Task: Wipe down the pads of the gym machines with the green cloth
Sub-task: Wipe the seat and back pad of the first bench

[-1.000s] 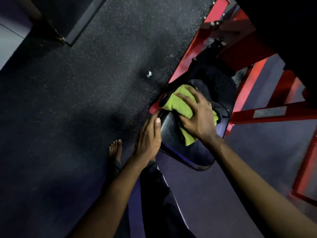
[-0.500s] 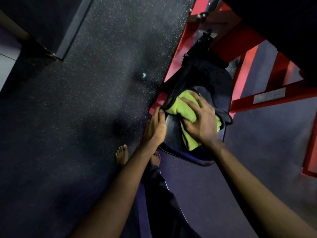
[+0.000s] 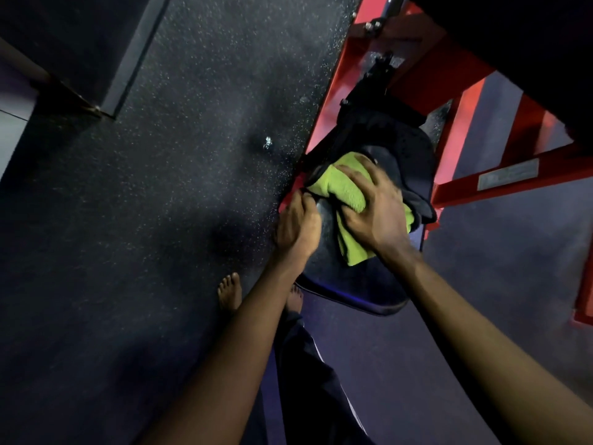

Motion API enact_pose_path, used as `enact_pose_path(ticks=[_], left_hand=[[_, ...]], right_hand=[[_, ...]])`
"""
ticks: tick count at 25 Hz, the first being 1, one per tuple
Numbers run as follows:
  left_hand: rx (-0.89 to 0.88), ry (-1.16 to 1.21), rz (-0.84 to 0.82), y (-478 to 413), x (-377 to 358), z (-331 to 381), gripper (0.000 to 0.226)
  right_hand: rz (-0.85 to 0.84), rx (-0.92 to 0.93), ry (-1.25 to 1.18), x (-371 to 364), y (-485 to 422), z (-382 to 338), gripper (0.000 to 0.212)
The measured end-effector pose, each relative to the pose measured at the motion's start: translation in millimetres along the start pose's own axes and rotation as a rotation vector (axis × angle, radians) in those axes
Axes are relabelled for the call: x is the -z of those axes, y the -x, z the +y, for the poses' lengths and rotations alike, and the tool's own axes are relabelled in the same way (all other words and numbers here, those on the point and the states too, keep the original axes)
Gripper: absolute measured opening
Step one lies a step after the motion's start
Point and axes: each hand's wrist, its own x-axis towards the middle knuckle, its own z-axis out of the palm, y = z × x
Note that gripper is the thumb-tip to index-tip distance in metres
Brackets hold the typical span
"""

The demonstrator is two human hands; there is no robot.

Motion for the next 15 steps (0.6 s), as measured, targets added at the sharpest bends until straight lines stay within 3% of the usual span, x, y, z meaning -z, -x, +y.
enact_pose_path(ticks=[2, 5, 6, 9, 11, 15], left_hand=[[0.010, -0.171, 0.037, 7, -2, 7, 0.045], [-0.085, -0.154, 0.107, 17, 5, 13, 0.042], [-0.159, -0.229, 0.128, 17, 6, 10, 0.043], [-0.098, -0.165, 0.101, 9, 2, 5, 0.049], [-0.162, -0.288, 0.074, 9, 2, 3, 0.055], [-0.302, -0.397, 0.096, 7, 1, 0, 0.065]], right_hand=[[0.013, 0.061, -0.001, 1, -33, 4, 0.060], [0.016, 0.015, 0.073, -1, -73, -1, 0.058], [0.017, -0.003, 0.072, -2, -77, -1, 0.058], [-0.013, 0.086, 0.028, -2, -45, 8, 0.054], [-0.019, 0.120, 0.018, 2, -42, 26, 0.056], [0.045, -0.122, -0.003, 8, -93, 27, 0.066]])
